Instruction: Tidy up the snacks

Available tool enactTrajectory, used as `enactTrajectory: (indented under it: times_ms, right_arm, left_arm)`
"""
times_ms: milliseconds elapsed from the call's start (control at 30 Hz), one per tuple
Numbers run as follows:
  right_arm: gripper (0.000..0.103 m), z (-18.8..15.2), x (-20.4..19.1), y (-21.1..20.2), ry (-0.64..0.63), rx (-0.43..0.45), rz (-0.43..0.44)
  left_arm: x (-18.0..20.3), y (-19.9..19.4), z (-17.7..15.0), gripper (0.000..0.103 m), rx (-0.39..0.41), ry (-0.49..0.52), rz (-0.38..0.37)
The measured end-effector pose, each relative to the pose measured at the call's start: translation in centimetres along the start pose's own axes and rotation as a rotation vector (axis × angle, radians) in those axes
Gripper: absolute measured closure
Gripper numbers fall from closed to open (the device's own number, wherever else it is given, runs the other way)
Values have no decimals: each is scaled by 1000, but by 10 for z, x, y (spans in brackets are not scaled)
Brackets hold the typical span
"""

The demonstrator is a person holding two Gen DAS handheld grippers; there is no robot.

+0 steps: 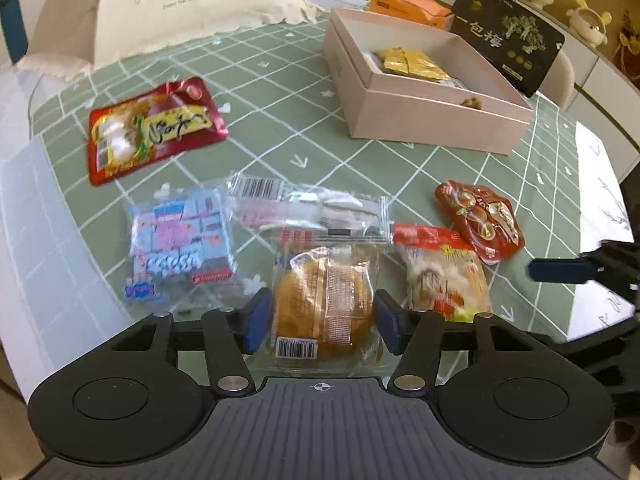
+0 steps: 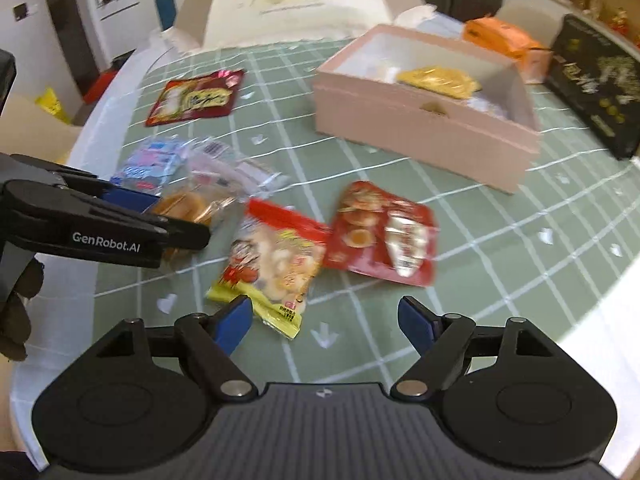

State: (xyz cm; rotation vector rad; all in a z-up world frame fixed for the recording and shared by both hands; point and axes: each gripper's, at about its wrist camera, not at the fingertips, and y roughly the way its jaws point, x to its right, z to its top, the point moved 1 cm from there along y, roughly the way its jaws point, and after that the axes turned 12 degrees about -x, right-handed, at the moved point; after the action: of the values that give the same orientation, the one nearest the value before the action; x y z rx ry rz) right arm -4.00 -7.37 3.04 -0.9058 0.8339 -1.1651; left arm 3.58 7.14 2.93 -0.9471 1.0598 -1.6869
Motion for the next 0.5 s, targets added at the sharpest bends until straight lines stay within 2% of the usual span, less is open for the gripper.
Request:
enactTrajectory:
  times_ms: [100,233,333,400,500]
  right_arm:
    - [22,9,-6,7,17,-25,64]
    - [23,19,-14,10,63,-16,89]
    - [23,24,-17,13,70,-19,76]
    - [23,23,-16,17,64,-41,45]
    - [23,13,-6,15,43,-27,-18]
  left_arm:
    - [-5,-2,-6,42,-4,-7,16]
    - [-12,-5,-8,42,-9,-26,24]
    - [-16,-8,-13,42,-8,-26,31]
    - [-20,-10,-17,42,-3,-25,15]
    - [-23,-13,-24,42,12,-32,-20]
